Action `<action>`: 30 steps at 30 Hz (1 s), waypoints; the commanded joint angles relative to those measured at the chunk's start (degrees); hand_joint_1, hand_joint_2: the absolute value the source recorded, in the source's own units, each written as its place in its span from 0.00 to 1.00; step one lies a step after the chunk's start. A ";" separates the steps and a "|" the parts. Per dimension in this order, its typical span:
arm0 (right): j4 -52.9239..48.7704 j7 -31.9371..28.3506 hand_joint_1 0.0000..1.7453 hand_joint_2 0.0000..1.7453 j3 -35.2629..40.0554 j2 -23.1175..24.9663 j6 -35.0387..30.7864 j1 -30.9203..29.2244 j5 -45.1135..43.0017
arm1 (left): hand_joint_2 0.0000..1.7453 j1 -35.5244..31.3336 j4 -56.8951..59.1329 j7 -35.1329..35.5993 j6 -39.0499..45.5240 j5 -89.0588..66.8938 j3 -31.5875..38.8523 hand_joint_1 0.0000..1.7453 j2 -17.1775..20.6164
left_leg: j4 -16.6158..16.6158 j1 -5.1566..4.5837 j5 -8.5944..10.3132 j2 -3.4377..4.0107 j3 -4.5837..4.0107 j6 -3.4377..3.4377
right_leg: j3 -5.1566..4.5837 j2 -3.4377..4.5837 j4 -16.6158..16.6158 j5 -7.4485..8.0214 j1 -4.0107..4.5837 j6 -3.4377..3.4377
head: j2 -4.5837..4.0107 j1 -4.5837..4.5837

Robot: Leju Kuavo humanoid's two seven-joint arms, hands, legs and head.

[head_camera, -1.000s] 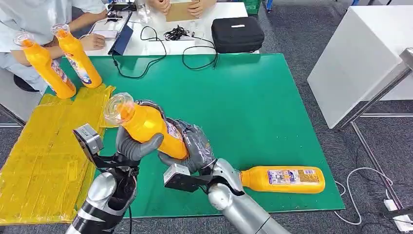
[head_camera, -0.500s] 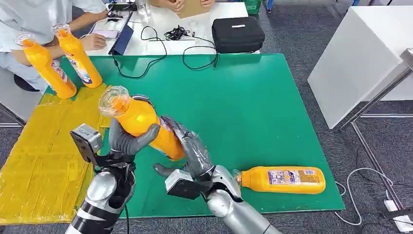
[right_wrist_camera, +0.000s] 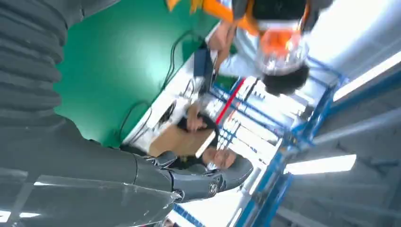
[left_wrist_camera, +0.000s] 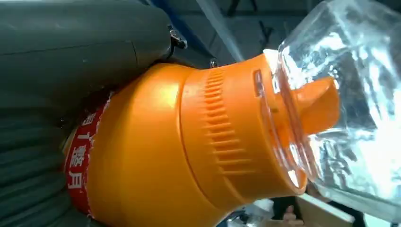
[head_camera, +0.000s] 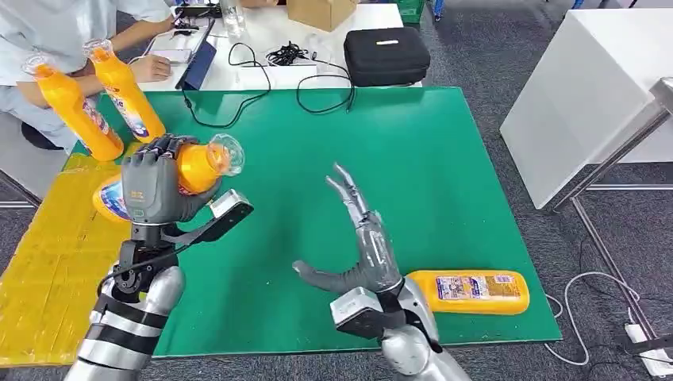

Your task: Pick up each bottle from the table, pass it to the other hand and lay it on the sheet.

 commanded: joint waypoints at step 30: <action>-9.96 1.28 0.00 1.00 -14.49 -3.74 0.12 9.82 4.24 | 1.00 -31.67 63.72 17.18 -29.21 -12.85 -0.24 1.00 2.96 | 0.05 0.08 -0.02 0.06 0.20 -0.09 | 0.21 0.00 0.01 -0.05 0.08 -0.03 | 0.00 0.00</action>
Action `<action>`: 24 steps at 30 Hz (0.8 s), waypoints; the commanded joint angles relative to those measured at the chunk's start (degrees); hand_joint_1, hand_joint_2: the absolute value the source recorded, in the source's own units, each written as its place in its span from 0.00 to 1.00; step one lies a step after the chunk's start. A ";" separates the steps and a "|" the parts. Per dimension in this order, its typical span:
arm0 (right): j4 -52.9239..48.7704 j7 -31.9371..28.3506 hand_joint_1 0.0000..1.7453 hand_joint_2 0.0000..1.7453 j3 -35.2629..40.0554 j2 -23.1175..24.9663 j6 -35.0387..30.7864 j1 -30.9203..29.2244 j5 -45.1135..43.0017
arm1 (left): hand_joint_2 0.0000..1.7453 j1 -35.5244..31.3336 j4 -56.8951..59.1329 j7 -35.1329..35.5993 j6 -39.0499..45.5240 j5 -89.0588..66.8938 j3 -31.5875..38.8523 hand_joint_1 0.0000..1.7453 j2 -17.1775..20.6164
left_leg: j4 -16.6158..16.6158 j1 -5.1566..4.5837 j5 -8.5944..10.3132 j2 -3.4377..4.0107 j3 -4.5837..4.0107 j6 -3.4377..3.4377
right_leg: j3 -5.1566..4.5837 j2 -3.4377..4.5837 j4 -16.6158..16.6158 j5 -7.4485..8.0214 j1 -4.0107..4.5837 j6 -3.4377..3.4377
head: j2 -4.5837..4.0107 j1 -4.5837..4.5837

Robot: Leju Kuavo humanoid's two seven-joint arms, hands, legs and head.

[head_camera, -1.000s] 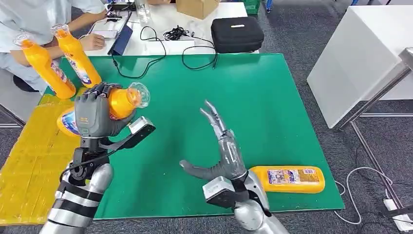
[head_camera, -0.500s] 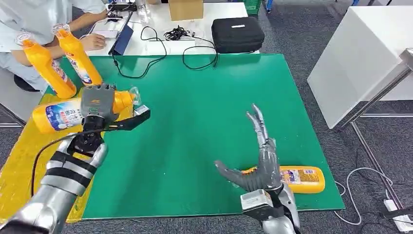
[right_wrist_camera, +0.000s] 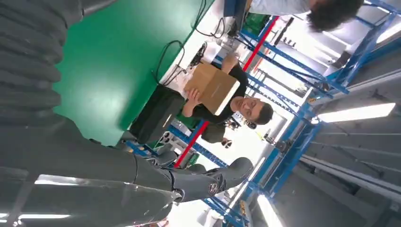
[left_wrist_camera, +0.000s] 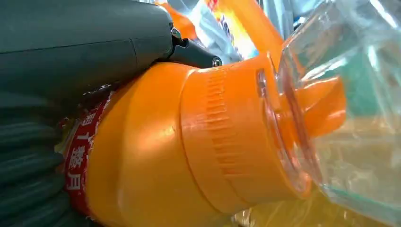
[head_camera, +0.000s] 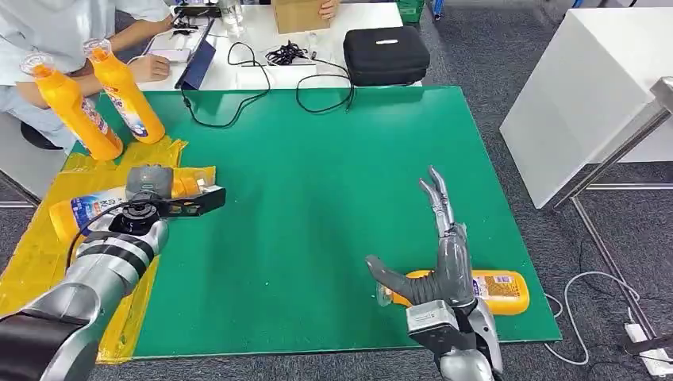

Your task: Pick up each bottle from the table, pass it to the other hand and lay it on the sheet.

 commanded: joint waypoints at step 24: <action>8.70 1.39 0.00 1.00 0.35 -0.25 -0.06 -2.36 1.89 | 1.00 2.00 3.75 -17.64 -0.89 19.66 16.68 0.00 -6.67 | -0.02 0.04 -0.17 0.02 0.40 -0.10 | 0.47 -0.01 -0.08 -0.11 0.05 -0.04 | 0.00 0.00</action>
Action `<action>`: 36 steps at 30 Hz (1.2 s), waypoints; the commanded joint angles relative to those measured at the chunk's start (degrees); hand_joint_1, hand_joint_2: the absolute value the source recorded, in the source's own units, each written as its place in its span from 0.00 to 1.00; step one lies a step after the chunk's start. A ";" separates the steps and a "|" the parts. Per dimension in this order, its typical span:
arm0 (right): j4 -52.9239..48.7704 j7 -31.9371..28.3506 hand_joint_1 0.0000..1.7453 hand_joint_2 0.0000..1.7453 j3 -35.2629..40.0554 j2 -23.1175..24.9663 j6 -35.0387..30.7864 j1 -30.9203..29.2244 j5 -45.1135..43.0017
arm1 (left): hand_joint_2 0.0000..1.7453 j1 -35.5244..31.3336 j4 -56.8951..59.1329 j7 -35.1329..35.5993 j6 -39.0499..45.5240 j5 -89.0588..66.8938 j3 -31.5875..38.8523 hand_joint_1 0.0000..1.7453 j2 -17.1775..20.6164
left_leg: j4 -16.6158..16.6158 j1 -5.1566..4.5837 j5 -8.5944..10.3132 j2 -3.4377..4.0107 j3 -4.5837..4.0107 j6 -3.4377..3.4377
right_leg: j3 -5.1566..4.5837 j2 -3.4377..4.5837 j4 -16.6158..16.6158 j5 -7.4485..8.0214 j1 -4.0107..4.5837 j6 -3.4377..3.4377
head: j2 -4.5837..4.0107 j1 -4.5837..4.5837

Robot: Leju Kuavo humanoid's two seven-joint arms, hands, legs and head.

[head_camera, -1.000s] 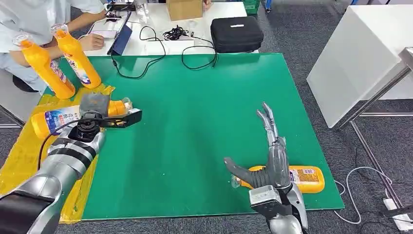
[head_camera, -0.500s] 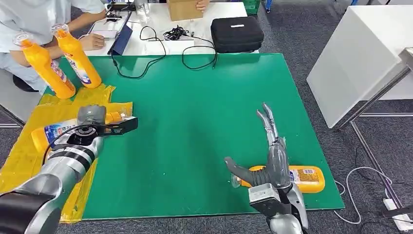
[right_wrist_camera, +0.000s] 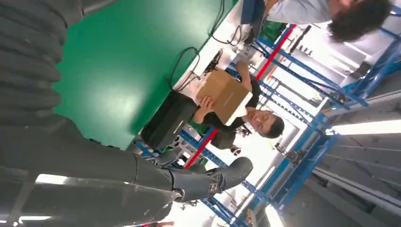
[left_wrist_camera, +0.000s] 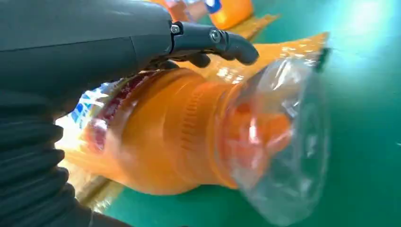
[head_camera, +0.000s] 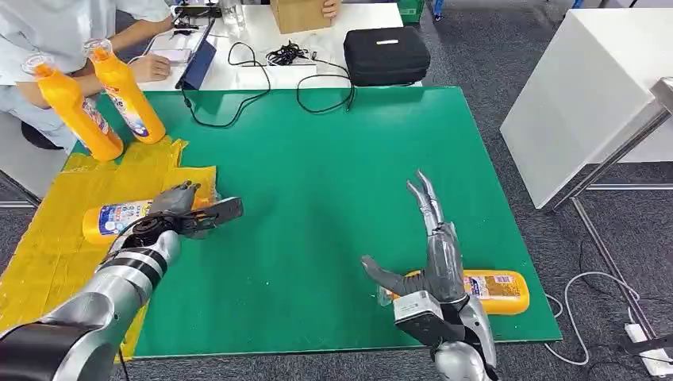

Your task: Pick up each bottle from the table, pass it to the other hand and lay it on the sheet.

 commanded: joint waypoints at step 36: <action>-5.10 15.77 0.00 1.00 -1.61 -26.73 9.32 12.80 14.85 | 1.00 40.44 -70.77 -31.29 -0.95 69.49 4.01 0.00 -4.49 | -0.02 -0.04 -0.24 -0.13 0.19 0.00 | 0.25 -0.14 -0.11 -0.21 -0.03 0.04 | 0.00 -0.02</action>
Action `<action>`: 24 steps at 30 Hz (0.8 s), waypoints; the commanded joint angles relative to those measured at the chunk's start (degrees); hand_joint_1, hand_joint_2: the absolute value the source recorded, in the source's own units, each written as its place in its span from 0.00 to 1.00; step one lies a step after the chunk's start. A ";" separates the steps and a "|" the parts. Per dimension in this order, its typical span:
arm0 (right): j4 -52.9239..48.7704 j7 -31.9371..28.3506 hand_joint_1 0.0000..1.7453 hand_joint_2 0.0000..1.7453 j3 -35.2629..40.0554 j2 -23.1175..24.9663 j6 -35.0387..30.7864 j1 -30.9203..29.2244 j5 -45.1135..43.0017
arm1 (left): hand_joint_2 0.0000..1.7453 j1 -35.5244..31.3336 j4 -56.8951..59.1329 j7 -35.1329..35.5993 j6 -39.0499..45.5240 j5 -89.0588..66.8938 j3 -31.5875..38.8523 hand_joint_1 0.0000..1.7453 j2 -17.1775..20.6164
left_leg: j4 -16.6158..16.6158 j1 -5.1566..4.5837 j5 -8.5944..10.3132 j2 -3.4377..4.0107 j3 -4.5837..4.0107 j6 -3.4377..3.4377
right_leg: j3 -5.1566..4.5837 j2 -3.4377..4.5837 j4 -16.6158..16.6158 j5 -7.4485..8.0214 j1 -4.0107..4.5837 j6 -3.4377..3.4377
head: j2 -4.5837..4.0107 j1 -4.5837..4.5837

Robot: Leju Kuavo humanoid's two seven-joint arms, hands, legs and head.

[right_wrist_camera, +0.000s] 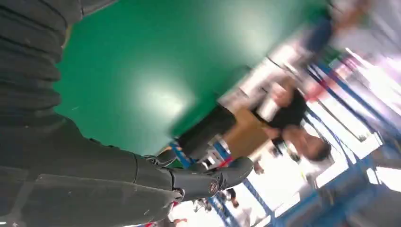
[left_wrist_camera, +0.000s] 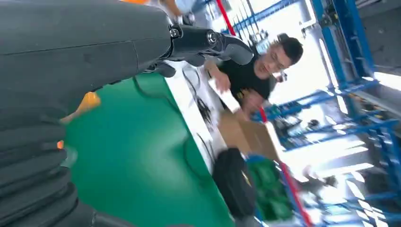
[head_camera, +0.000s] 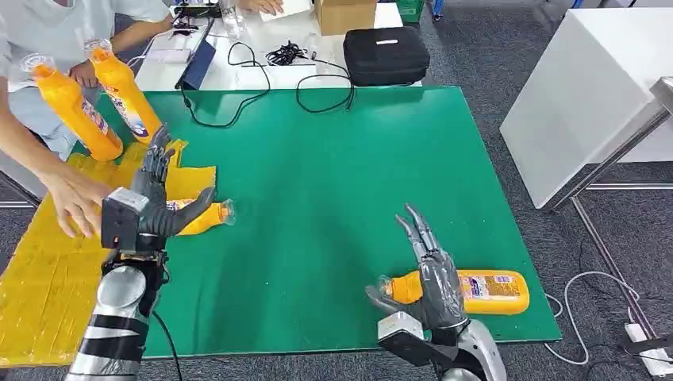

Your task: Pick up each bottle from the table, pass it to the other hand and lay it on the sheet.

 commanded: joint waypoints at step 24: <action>-0.39 11.79 0.00 1.00 -12.15 -30.87 15.87 8.99 -5.12 | 1.00 7.08 -6.99 -3.80 -2.28 10.44 -3.27 0.00 -2.09 | -0.05 -0.13 -0.21 -0.18 0.28 0.19 | 0.35 -0.11 -0.16 -0.15 -0.14 0.20 | 0.00 -0.02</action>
